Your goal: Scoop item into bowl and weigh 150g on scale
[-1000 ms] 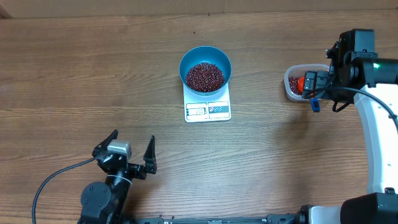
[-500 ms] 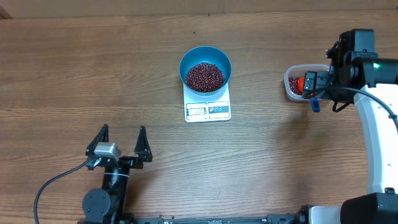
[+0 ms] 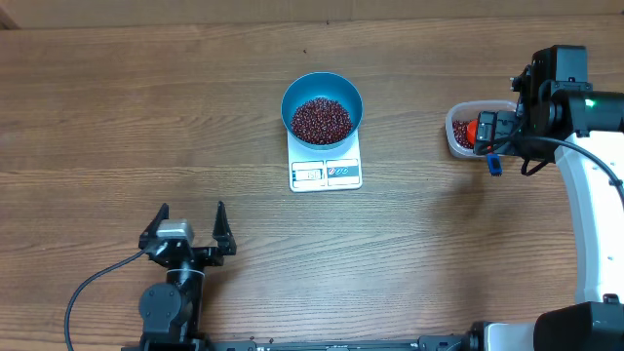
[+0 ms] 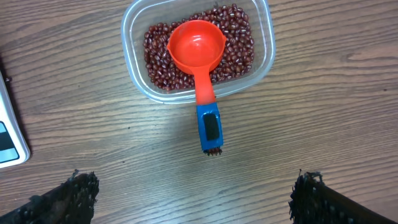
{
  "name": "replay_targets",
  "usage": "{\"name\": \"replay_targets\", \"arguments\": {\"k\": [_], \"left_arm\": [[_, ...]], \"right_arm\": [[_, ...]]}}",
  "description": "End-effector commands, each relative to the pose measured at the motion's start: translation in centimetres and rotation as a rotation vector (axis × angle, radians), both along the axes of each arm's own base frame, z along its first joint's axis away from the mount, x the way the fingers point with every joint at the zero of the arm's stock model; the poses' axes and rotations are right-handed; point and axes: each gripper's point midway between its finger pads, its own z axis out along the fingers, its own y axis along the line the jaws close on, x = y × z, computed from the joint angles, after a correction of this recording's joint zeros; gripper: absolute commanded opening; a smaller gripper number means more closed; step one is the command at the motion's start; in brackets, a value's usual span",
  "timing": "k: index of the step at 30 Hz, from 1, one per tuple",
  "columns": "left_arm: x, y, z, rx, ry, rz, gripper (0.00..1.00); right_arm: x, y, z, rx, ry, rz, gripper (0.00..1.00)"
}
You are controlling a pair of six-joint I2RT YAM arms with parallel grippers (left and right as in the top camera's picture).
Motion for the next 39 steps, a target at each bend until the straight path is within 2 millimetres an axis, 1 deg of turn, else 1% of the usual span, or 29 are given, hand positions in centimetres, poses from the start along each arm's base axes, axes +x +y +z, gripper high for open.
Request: {"name": "replay_targets", "arguments": {"k": [1,39], "left_arm": [[-0.02,0.24,-0.16,0.123,0.001,0.001,1.0],[-0.02,-0.02,-0.18,0.136,0.001,-0.015,1.0]], "right_arm": [[0.41,-0.23,1.57,0.001,-0.054,-0.013,1.0],[0.4,-0.23,1.56,0.001,-0.053,-0.013,1.0]]}}
